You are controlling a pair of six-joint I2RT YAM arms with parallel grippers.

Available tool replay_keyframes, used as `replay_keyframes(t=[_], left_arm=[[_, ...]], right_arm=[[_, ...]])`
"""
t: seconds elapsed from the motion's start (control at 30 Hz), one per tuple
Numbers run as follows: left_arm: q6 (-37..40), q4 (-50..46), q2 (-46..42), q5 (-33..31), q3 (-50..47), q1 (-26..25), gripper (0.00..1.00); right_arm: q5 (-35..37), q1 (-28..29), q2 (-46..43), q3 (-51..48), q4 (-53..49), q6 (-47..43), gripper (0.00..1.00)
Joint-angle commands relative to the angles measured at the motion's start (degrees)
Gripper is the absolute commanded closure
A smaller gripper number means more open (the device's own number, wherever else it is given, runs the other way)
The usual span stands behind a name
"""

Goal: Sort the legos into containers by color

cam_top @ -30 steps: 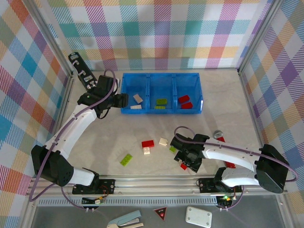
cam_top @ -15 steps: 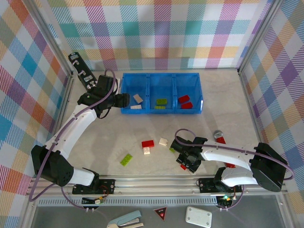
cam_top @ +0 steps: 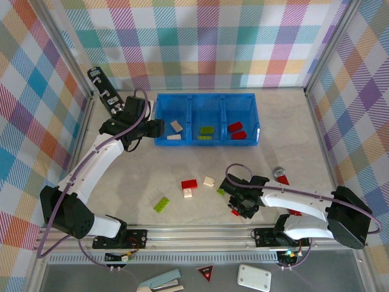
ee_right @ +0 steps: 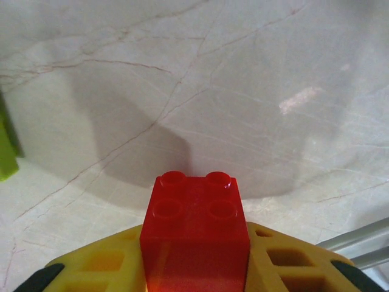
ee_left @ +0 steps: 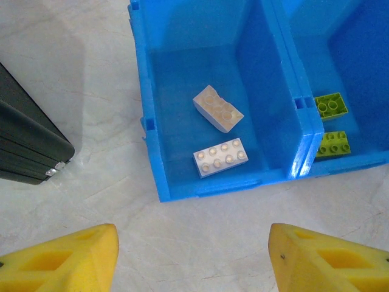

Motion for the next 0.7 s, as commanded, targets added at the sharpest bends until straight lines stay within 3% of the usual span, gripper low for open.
replay_keyframes(t=[0.0, 0.3, 0.67], left_arm=[[0.7, 1.2, -1.1, -1.3, -0.4, 0.6, 0.34], [1.2, 1.8, -1.3, -1.6, -1.1, 0.6, 0.34], [2.4, 2.5, -1.6, -3.5, -1.7, 0.6, 0.35]], right_arm=[[3.7, 0.3, -2.0, 0.2, -2.7, -3.6, 0.75], [6.6, -5.2, -4.2, 5.4, -7.8, -22.0, 1.0], [1.8, -19.4, 0.0, 16.1, -10.5, -47.2, 1.0]])
